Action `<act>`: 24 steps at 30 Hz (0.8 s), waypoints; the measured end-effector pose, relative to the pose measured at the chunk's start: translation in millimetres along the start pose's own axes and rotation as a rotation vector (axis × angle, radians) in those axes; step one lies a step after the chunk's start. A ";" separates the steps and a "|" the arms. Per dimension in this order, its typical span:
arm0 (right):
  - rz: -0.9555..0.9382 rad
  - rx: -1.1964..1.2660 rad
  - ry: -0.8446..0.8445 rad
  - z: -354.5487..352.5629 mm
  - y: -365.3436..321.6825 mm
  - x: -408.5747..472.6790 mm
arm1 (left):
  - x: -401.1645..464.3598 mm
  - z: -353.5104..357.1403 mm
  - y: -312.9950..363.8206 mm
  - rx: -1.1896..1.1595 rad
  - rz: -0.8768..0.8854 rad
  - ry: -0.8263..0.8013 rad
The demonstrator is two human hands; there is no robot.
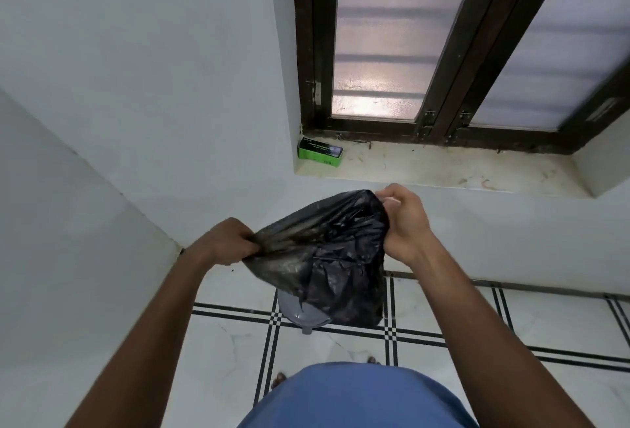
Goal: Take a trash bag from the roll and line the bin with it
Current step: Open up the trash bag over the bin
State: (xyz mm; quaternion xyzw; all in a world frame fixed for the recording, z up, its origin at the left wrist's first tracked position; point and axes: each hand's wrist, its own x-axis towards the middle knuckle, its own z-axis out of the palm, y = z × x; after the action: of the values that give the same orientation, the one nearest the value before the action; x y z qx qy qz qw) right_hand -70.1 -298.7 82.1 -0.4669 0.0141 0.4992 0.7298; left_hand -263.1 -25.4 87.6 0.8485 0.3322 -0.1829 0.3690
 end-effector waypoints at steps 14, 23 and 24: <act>-0.137 -0.440 0.593 -22.3 35.4 11.8 | -12.0 13.1 -4.4 -1.139 0.044 -0.311; -0.206 -0.901 0.282 -34.8 21.1 -11.5 | -10.8 5.1 1.6 -0.566 0.009 -0.027; -0.202 -0.756 0.297 -35.4 19.8 -12.5 | -8.7 1.5 -0.2 -0.802 0.002 -0.036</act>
State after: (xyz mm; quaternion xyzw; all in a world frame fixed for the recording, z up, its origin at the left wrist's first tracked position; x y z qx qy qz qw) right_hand -75.3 -331.0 55.1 -0.7679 -0.1110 0.3222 0.5424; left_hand -269.5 -30.2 91.3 0.6342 0.3700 -0.0534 0.6768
